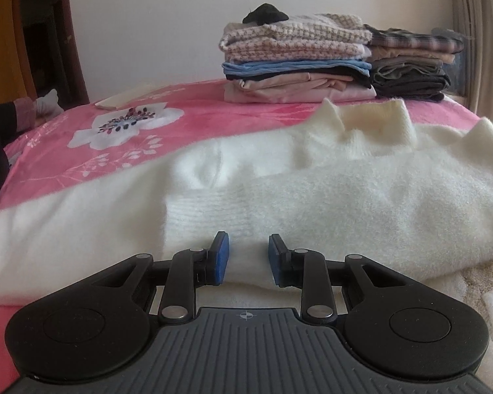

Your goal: Fold clothes

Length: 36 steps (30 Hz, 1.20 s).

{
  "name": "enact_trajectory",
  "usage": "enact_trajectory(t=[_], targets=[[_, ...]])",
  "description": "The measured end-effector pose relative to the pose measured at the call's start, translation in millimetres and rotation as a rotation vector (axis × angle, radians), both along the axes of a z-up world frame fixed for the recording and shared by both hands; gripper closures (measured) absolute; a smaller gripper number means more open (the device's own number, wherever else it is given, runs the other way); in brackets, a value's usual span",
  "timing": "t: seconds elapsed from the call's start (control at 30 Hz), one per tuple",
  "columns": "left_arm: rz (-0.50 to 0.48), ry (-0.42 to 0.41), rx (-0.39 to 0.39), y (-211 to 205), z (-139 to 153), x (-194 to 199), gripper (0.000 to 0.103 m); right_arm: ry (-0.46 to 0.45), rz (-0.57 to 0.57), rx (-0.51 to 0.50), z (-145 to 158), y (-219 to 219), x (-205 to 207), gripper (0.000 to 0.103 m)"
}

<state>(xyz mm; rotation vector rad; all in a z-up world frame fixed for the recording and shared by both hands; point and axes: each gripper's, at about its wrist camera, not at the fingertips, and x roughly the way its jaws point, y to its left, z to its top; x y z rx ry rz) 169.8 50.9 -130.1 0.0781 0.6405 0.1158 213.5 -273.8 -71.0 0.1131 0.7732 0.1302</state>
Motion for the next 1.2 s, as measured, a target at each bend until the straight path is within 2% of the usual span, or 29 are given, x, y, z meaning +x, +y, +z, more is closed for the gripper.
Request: enact_trajectory(t=[0.1, 0.13, 0.2, 0.23, 0.3, 0.4, 0.47, 0.6, 0.63, 0.7, 0.8, 0.93, 1.03, 1.07, 1.1, 1.13, 1.2], targets=[[-0.001, -0.005, -0.013, 2.6, -0.2, -1.4, 0.075, 0.009, -0.012, 0.010, -8.2, -0.8, 35.0, 0.086], [-0.001, -0.006, -0.017, 3.5, -0.2, -1.8, 0.075, 0.051, -0.013, 0.042, -20.2, -4.2, 48.8, 0.086], [-0.001, -0.009, -0.026, 5.2, -0.3, -2.7, 0.075, 0.121, -0.014, 0.022, -48.5, -7.3, 67.9, 0.086], [-0.001, -0.011, -0.030, 6.0, -0.4, -3.2, 0.074, 0.105, -0.013, 0.043, -52.5, -10.3, 68.4, 0.086], [0.007, -0.013, -0.041, 7.0, -1.1, -4.5, 0.074, 0.125, -0.039, 0.065, -40.3, -11.7, 67.7, 0.085], [0.010, -0.020, -0.025, 4.1, -2.8, -5.2, 0.074, 0.070, -0.005, 0.078, -20.8, -6.2, 69.7, 0.085], [0.005, -0.022, -0.019, 4.0, -3.2, -5.6, 0.074, 0.038, -0.007, 0.033, -16.7, -3.7, 82.4, 0.085], [-0.001, -0.027, -0.014, 4.1, -3.7, -6.4, 0.074, 0.094, -0.078, 0.035, -51.2, -10.7, 120.2, 0.087], [-0.001, -0.027, -0.016, 4.3, -3.7, -6.5, 0.074, 0.087, -0.090, 0.069, -58.6, -13.9, 125.3, 0.087], [0.000, -0.029, -0.020, 4.8, -3.7, -6.7, 0.074, 0.078, -0.089, 0.090, -57.3, -17.9, 122.4, 0.087], [0.002, -0.033, -0.025, 4.8, -4.1, -7.1, 0.074, 0.079, -0.067, 0.086, -35.8, -19.8, 107.6, 0.086], [0.002, -0.039, -0.029, 5.2, -4.4, -7.7, 0.074, 0.078, 0.033, 0.055, -6.3, -20.5, 62.2, 0.085], [-0.003, -0.036, -0.034, 6.6, -3.8, -6.9, 0.074, 0.158, 0.108, -0.061, -29.0, -11.0, 41.9, 0.084], [-0.005, -0.034, -0.036, 7.1, -3.5, -6.7, 0.074, 0.185, 0.133, -0.100, -36.7, -7.8, 35.1, 0.075], [-0.008, -0.033, -0.035, 7.3, -3.3, -6.4, 0.073, 0.166, 0.126, -0.103, -45.1, -8.7, 31.4, 0.065], [-0.017, -0.028, -0.024, 6.3, -3.2, -5.8, 0.073, 0.145, 0.118, -0.104, -53.6, -9.7, 27.8, 0.065], [-0.033, -0.022, -0.016, 6.9, -2.3, -5.2, 0.073, 0.172, 0.068, -0.028, -48.5, -18.9, 32.1, 0.065]])
